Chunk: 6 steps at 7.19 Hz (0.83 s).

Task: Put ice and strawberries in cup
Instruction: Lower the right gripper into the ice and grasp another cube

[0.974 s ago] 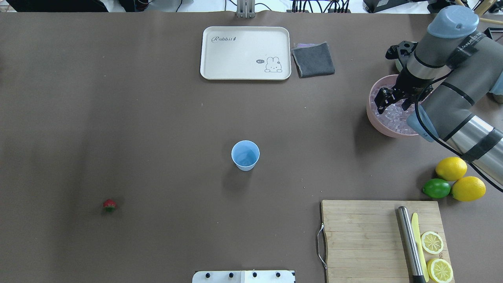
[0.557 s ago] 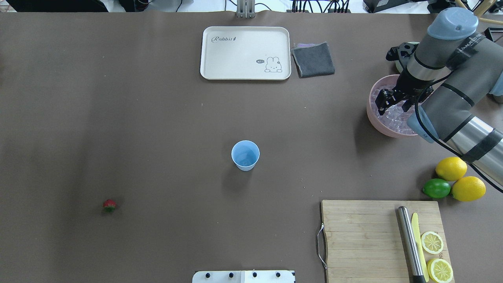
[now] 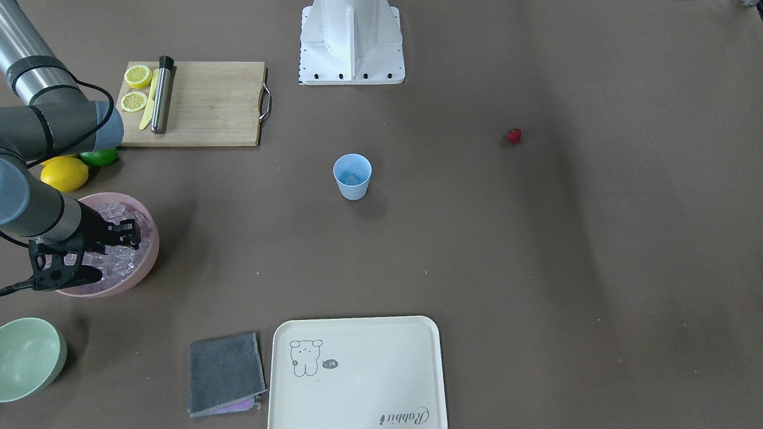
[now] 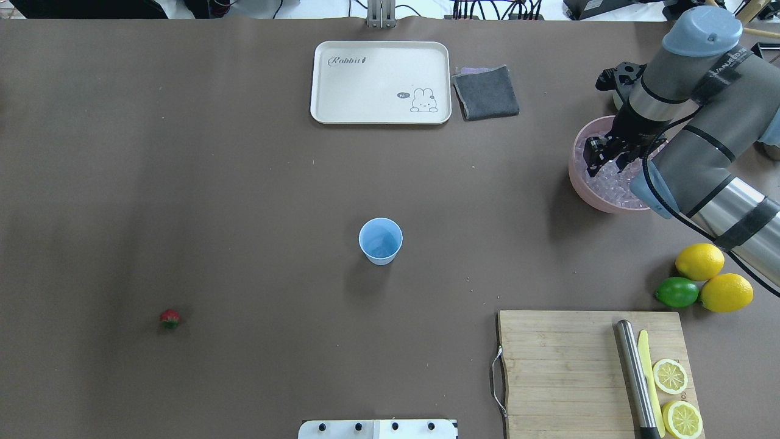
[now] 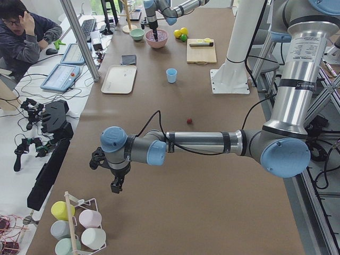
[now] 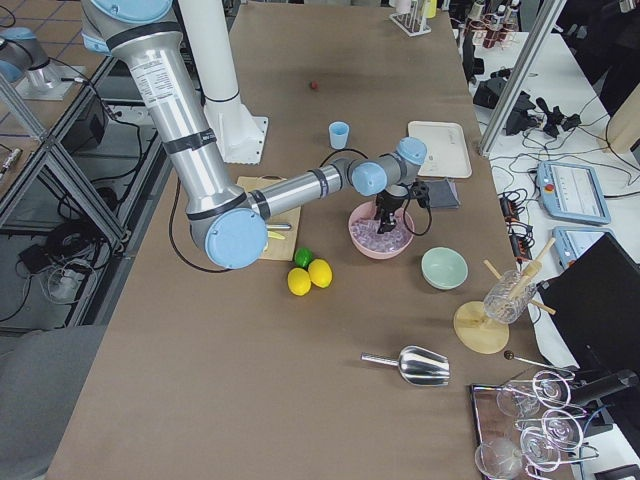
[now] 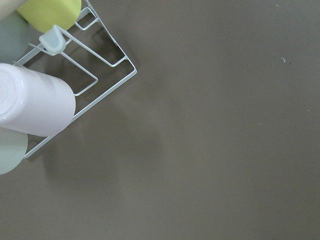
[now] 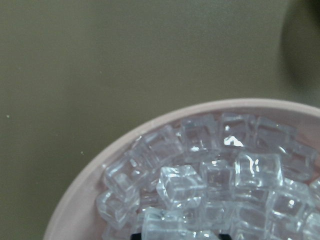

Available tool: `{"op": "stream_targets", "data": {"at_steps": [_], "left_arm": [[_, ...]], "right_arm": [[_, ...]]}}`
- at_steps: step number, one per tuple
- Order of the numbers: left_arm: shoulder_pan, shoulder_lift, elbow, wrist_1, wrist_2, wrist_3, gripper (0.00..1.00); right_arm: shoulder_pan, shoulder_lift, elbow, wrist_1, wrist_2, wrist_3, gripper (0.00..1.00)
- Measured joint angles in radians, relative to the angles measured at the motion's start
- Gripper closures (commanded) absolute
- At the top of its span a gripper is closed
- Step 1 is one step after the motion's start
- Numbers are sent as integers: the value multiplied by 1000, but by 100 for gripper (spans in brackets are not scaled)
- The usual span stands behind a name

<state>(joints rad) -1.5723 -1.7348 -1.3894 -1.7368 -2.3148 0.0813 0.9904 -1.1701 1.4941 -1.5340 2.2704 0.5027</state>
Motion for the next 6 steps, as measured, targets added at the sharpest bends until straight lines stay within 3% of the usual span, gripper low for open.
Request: {"op": "stream_targets", "data": {"at_steps": [3, 6], "left_arm": [[0, 1, 1, -1, 0, 0, 2], [0, 0, 1, -1, 0, 0, 2]], "right_arm": [[58, -7, 57, -11, 99, -4, 100], [149, -31, 85, -37, 121, -137, 100]]}}
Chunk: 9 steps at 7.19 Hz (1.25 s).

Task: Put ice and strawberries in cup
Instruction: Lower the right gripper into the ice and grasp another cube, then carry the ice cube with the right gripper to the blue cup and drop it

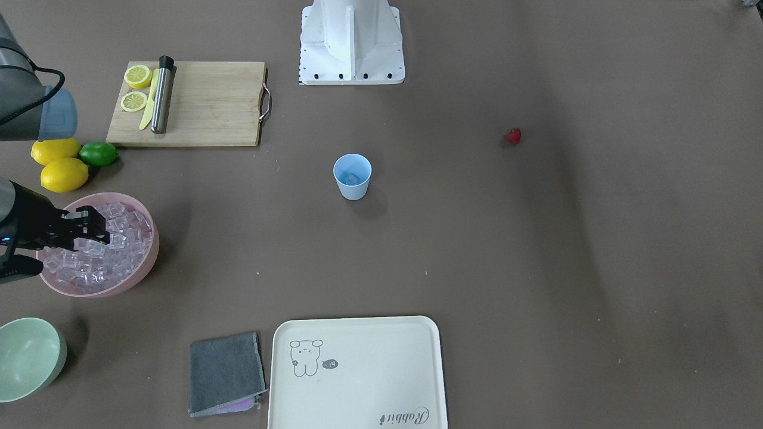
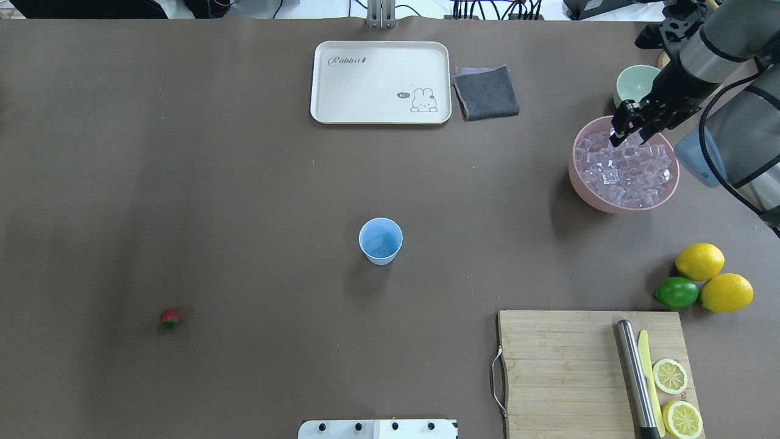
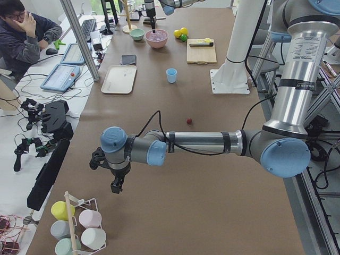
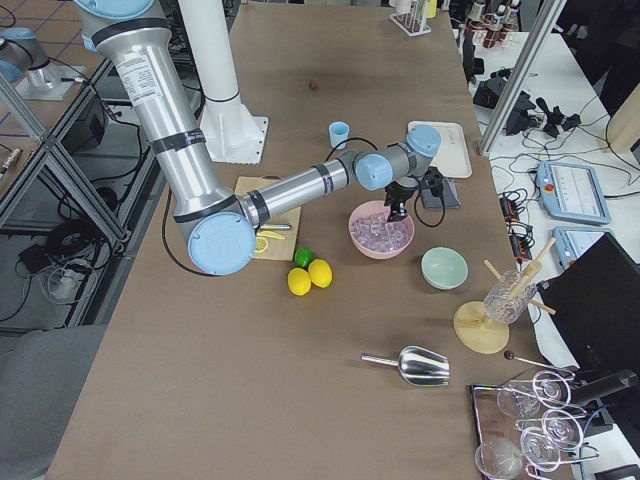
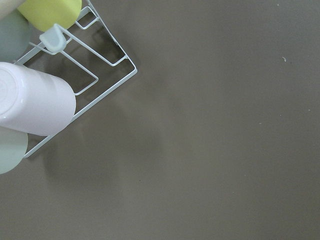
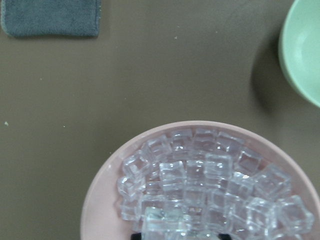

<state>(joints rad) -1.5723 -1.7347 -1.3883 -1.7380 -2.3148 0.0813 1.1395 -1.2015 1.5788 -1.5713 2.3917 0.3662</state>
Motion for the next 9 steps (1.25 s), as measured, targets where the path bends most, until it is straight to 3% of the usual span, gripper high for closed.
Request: {"op": "stream_targets", "data": {"at_steps": [3, 5, 6, 7, 9], "left_arm": [[0, -1, 0, 0, 0, 0, 2], [0, -1, 1, 1, 0, -1, 2], [0, -1, 1, 1, 0, -1, 2], [0, 0, 2, 2, 0, -2, 2], [0, 1, 9, 1, 0, -1, 2]], "right_arm": [[82, 85, 72, -238, 60, -164, 100], [49, 194, 125, -299, 136, 24, 100], [-10, 233, 147, -267, 132, 183, 100], [-102, 256, 159, -163, 77, 393, 100], [-329, 282, 159, 67, -144, 763, 100]]}}
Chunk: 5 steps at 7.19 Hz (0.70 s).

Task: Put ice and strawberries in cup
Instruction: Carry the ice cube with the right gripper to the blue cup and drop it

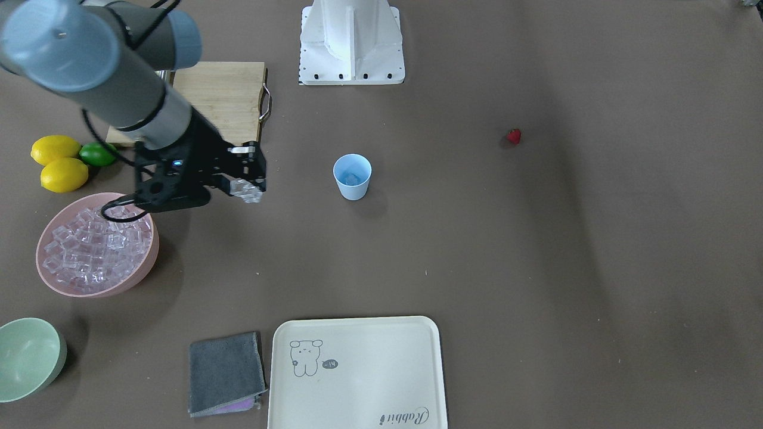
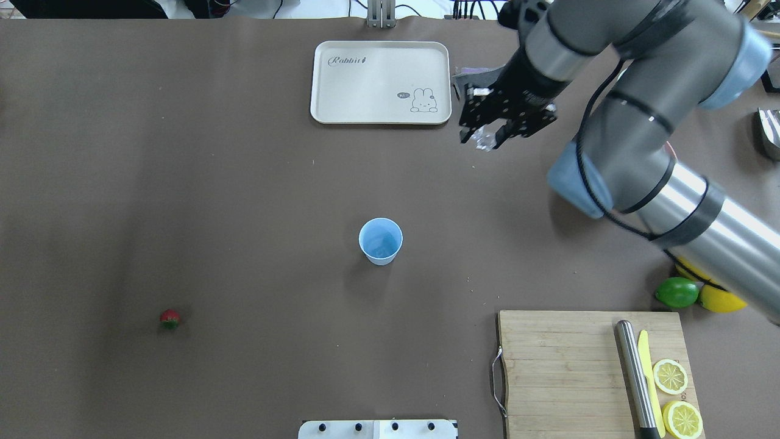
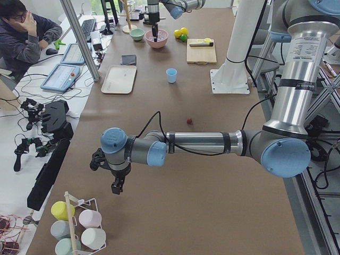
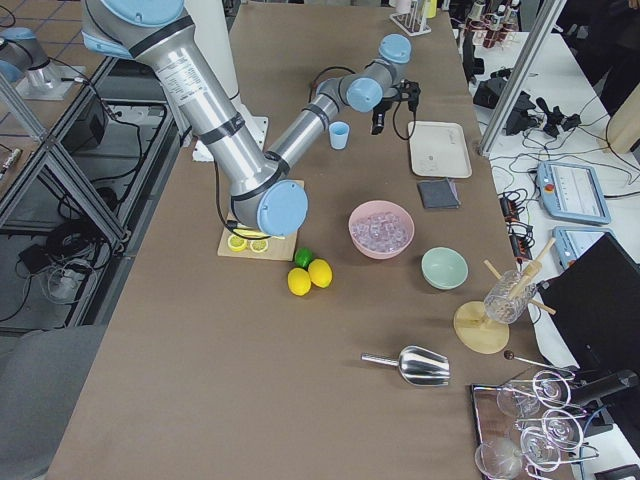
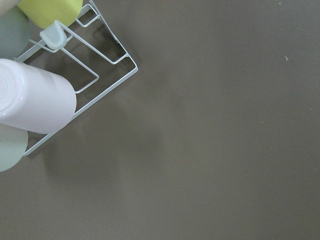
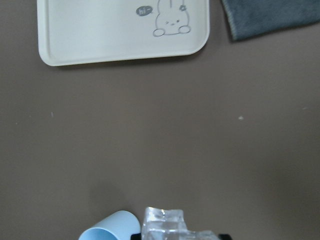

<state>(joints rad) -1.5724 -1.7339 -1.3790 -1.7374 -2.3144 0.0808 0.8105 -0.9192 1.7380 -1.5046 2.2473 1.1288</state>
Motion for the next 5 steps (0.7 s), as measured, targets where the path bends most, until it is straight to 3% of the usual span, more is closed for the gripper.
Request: {"op": "stream_targets", "data": {"at_steps": [2, 5], "left_arm": [[0, -2, 12, -5, 2, 0, 2], [0, -1, 15, -14, 4, 0, 2]], "right_arm": [[-151, 42, -18, 50, -171, 140, 100], [-244, 54, -18, 15, -268, 178, 100]]}}
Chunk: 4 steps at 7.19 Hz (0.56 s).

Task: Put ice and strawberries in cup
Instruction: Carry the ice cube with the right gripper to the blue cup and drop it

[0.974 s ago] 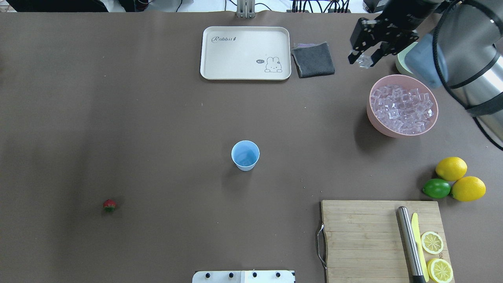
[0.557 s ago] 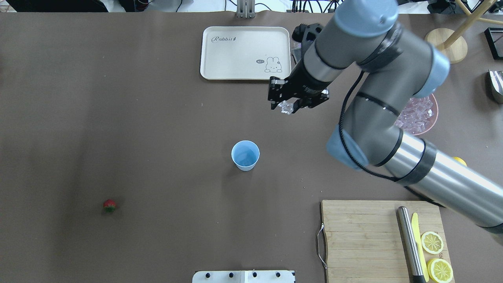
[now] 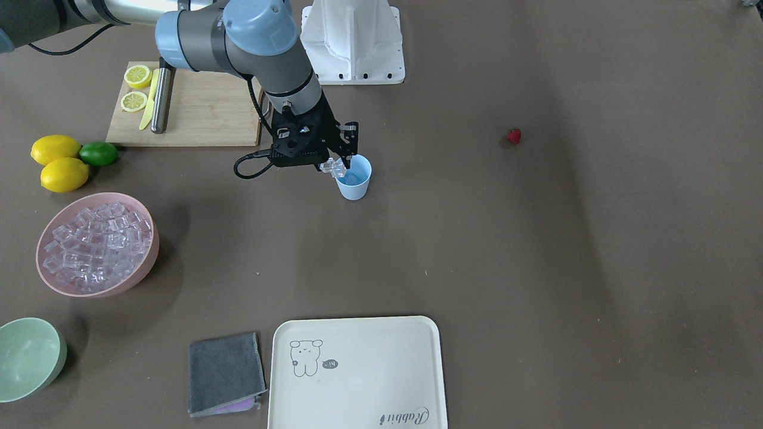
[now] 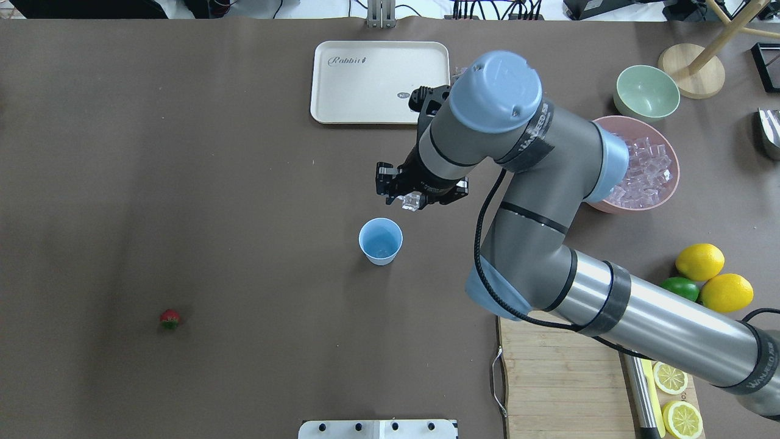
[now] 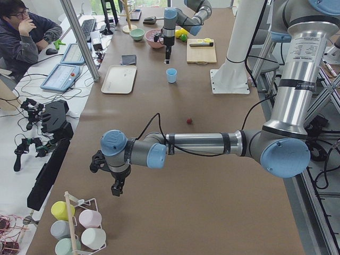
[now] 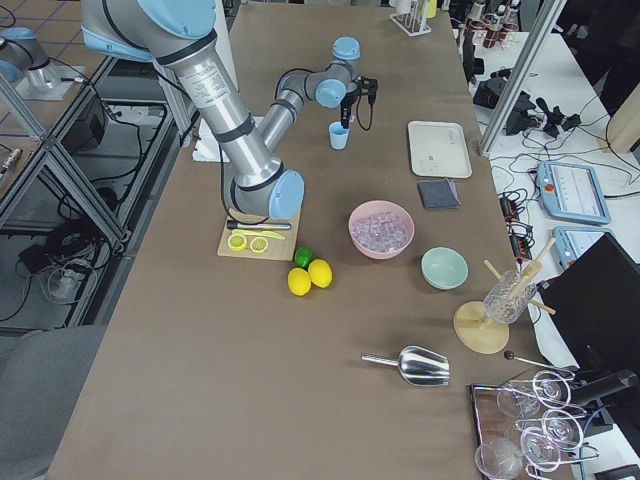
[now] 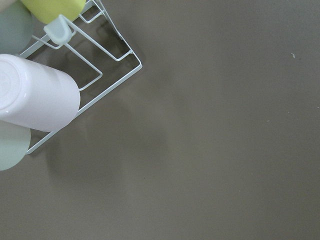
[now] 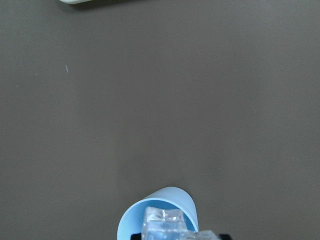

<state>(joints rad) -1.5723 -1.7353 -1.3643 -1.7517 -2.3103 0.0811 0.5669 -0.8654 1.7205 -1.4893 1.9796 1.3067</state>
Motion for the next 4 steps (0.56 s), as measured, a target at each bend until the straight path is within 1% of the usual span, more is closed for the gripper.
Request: {"op": "stream_targets", "data": {"at_steps": [4], "left_arm": [[0, -4, 8, -6, 2, 0, 2]], "right_arm": [[-54, 11, -5, -7, -34, 6, 100]]}}
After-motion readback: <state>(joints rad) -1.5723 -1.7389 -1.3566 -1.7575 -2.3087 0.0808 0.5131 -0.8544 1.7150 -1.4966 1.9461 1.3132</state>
